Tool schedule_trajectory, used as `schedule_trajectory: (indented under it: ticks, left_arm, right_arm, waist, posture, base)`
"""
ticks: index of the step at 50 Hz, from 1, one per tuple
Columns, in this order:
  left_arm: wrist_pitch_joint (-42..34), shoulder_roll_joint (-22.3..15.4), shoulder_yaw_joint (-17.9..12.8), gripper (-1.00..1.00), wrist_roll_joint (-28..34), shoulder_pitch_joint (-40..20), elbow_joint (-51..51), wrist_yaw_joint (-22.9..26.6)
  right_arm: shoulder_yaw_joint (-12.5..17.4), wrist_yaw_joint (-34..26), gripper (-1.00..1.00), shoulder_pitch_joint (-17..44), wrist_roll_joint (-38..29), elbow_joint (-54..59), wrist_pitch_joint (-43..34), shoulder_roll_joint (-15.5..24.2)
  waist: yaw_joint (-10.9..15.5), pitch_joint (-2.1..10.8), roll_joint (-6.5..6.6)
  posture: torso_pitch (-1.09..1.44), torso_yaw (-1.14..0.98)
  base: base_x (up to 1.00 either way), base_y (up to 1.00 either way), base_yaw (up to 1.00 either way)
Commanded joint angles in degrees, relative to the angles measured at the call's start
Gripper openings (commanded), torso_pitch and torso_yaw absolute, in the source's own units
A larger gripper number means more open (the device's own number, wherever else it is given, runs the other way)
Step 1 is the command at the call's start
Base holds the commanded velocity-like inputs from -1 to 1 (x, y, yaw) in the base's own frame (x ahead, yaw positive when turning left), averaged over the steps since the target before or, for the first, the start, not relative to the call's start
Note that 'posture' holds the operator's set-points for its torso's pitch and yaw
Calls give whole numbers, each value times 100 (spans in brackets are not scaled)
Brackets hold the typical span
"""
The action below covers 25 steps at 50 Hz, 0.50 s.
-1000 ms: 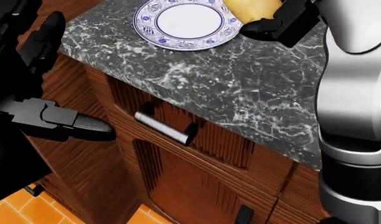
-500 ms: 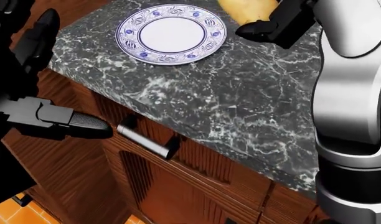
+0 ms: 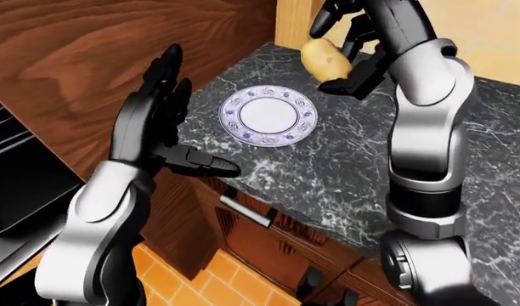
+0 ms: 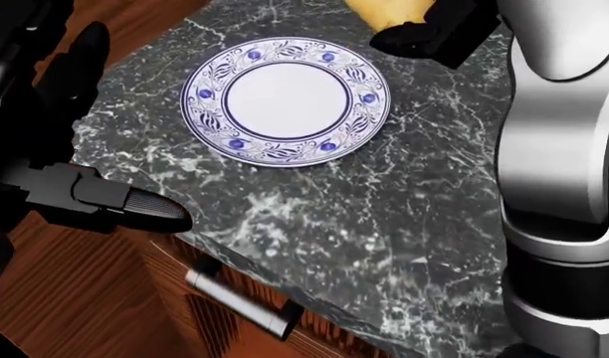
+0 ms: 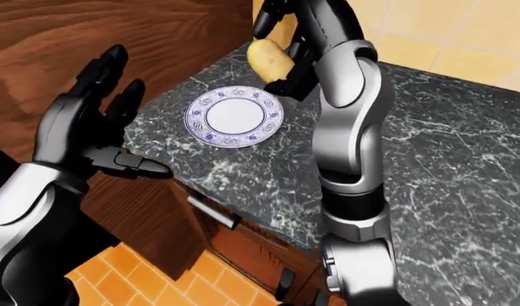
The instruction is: Pick the potato from the oven and place it on the plate on the counter.
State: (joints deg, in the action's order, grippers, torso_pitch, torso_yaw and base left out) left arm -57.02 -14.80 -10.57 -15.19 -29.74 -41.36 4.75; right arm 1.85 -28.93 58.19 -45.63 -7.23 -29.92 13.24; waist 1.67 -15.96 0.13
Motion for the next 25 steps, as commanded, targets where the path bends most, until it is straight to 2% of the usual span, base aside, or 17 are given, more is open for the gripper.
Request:
schedule_trajectory:
  ticks: [1, 15, 25]
  left_arm:
    - [126, -46, -54, 100, 31, -167, -163, 3]
    - [-16, -60, -144, 100, -7, -256, -232, 14]
    - [6, -85, -168, 100, -70, -285, -186, -11]
  right_arm:
    - [61, 62, -100, 194, -55, -111, 56, 51]
    - [-73, 94, -100, 437, -118, 531, 326, -168]
    - [-140, 271, -100, 1243, 15, 1863, 594, -319]
  waist:
    - [-16, 193, 54]
    - [-31, 298, 209]
    - [-4, 299, 220]
  posture:
    - [140, 0]
    - [140, 0]
    - [140, 0]
  base:
    - [0, 0, 0]
    - [0, 0, 0]
    - [0, 0, 0]
